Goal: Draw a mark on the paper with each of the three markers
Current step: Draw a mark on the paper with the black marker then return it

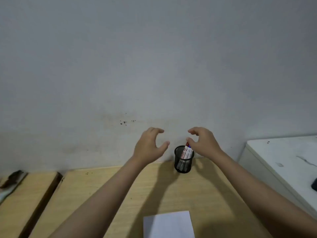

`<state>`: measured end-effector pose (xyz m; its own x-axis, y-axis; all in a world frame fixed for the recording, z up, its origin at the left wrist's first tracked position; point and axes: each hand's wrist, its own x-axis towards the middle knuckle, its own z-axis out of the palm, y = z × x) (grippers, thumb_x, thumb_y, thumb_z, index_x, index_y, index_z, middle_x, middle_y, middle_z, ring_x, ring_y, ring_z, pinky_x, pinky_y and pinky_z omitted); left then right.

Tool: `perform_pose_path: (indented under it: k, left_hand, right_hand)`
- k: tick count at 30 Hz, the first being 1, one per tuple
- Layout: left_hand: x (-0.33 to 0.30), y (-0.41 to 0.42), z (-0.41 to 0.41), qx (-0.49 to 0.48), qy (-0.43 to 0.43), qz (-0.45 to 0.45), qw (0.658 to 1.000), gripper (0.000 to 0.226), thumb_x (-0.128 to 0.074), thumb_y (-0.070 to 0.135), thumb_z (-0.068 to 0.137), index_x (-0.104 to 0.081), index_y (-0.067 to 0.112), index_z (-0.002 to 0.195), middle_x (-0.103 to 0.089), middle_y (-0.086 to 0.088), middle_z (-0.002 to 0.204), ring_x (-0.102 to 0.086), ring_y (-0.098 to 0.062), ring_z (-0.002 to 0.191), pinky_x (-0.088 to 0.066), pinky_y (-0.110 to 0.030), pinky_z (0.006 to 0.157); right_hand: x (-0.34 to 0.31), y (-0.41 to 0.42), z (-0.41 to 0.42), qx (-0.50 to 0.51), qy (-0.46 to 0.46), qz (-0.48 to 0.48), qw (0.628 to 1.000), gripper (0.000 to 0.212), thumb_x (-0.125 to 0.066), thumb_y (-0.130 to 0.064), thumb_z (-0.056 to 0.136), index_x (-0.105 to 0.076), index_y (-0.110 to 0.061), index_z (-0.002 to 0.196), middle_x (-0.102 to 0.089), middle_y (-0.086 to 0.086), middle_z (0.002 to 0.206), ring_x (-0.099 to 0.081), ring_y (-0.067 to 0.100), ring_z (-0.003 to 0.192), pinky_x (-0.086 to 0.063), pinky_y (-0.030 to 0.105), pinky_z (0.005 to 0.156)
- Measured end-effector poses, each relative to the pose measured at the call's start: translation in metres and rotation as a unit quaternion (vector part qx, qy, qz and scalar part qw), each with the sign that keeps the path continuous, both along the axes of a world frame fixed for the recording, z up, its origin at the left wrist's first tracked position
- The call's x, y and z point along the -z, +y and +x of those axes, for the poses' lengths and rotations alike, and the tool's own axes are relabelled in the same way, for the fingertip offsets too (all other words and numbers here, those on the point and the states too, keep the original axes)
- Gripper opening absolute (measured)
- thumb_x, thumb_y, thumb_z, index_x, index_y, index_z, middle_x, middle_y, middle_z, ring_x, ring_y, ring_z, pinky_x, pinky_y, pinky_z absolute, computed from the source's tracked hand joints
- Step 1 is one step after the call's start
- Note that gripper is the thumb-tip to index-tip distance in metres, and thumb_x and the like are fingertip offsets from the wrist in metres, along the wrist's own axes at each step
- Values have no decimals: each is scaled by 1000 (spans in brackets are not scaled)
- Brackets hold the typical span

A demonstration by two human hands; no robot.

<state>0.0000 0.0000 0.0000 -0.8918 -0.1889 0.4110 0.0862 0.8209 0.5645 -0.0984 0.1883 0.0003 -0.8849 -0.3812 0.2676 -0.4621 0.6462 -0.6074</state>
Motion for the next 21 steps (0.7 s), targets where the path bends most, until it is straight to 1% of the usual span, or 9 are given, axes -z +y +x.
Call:
perform_pose_path:
  k: [3, 6, 8, 12, 16, 21]
  left_hand:
    - [41, 9, -18, -11, -3, -7, 1000, 44, -62, 41, 81, -56, 19, 118, -57, 2, 121, -50, -17, 116, -46, -33, 90]
    - [86, 20, -38, -13, -3, -24, 1000, 45, -63, 41, 79, -57, 17, 117, -57, 0, 120, -51, -20, 113, -47, -35, 85]
    - [111, 26, -54, -16, 11, -34, 999, 46, -62, 44, 77, -58, 17, 115, -58, 0, 117, -53, -22, 109, -49, -36, 82]
    - [149, 39, -80, -37, 30, -13, 999, 51, -59, 52, 76, -62, 16, 112, -60, -3, 115, -55, -24, 105, -50, -38, 81]
    - [173, 46, -99, -48, 35, 18, 998, 49, -61, 48, 80, -62, 12, 113, -60, -3, 114, -54, -23, 105, -49, -36, 82]
    - [184, 49, -103, -55, 52, 55, 996, 50, -63, 46, 80, -62, 12, 116, -60, -1, 114, -53, -21, 108, -49, -35, 85]
  right_hand:
    - [34, 3, -15, 19, 0, 21, 1000, 37, -62, -25, 84, -60, -15, 120, -62, 8, 118, -53, 25, 115, -47, 42, 93]
    - [71, 7, -32, 40, 4, 30, 999, 40, -62, -23, 84, -59, -14, 122, -59, 11, 117, -52, 28, 114, -47, 46, 92]
    - [91, 8, -46, 58, 21, 25, 998, 44, -61, -24, 84, -56, -13, 126, -58, 13, 117, -53, 29, 113, -47, 45, 91]
    - [119, 4, -69, 79, 29, -8, 996, 46, -59, -28, 86, -53, -15, 130, -58, 13, 117, -56, 27, 110, -49, 47, 89]
    - [136, -3, -86, 91, 60, -17, 994, 37, -58, -26, 87, -61, -14, 121, -60, 12, 112, -59, 27, 104, -51, 44, 85]
    - [143, -2, -90, 86, 114, -45, 989, 29, -61, -23, 86, -66, -13, 113, -65, 11, 101, -61, 24, 90, -52, 41, 79]
